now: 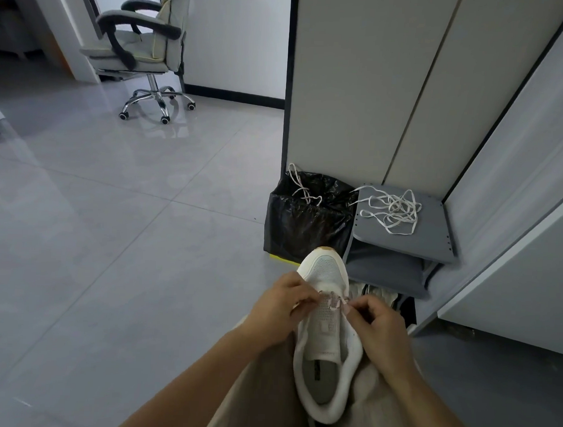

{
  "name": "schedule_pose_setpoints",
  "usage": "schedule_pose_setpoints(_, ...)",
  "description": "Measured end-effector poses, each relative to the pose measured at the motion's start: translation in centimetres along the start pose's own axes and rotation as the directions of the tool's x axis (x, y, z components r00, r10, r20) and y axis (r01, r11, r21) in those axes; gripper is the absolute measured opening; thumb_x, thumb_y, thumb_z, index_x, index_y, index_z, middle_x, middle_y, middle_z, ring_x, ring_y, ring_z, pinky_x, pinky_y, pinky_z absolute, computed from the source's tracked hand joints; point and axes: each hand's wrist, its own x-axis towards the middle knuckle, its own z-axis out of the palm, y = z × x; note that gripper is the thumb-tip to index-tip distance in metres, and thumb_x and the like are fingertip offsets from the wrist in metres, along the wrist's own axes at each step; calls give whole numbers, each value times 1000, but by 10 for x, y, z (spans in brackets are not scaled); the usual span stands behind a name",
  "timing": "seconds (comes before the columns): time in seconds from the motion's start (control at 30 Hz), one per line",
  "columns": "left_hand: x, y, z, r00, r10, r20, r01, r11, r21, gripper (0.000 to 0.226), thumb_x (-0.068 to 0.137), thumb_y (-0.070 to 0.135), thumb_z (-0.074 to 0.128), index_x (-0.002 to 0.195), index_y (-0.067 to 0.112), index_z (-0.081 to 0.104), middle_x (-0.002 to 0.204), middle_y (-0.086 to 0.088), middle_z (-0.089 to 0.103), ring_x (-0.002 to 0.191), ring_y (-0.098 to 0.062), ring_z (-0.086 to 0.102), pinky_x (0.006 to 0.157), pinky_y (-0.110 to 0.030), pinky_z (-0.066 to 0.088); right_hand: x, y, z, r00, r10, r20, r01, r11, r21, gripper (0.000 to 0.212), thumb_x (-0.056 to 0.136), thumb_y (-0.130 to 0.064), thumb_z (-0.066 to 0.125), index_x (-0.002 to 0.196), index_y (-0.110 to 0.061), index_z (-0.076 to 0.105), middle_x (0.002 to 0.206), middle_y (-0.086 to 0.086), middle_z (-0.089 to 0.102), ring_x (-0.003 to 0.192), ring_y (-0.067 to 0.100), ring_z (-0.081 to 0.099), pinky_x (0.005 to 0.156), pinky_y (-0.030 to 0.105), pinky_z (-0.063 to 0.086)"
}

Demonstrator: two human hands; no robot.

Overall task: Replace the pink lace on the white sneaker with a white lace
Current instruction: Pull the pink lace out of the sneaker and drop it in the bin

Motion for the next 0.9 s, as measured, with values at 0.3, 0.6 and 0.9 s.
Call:
schedule_pose_setpoints(0.3, 36, 32, 13, 953, 287, 100, -296, 805, 514, 30, 48, 19, 87, 70, 21, 67, 69, 3, 57, 63, -16, 57, 58, -22, 46, 0, -1, -1, 998, 46, 53, -47, 998, 33, 4, 85, -19, 64, 84, -23, 63, 82, -9, 67, 75, -2, 61, 66, 7, 45)
schedule_pose_setpoints(0.6, -2, 4, -20, 999, 5, 52, -8, 998, 70, 12, 85, 14, 60, 88, 5, 68, 89, -5, 54, 81, -13, 50, 77, -17, 42, 1, -1, -1, 1000, 3, -3, -3, 1000, -7, 16, 83, -16, 67, 72, -25, 60, 74, -12, 64, 73, -9, 58, 63, 3, 41)
schedule_pose_setpoints(0.9, 28, 40, 18, 979, 183, 88, -198, 766, 612, 12, 64, 24, 78, 70, 17, 70, 74, 0, 61, 73, -18, 61, 67, -26, 49, -3, -4, -3, 999, 6, 37, -7, 1000, 31, 11, 84, -21, 65, 79, -30, 60, 80, -14, 65, 79, -10, 59, 66, 8, 45)
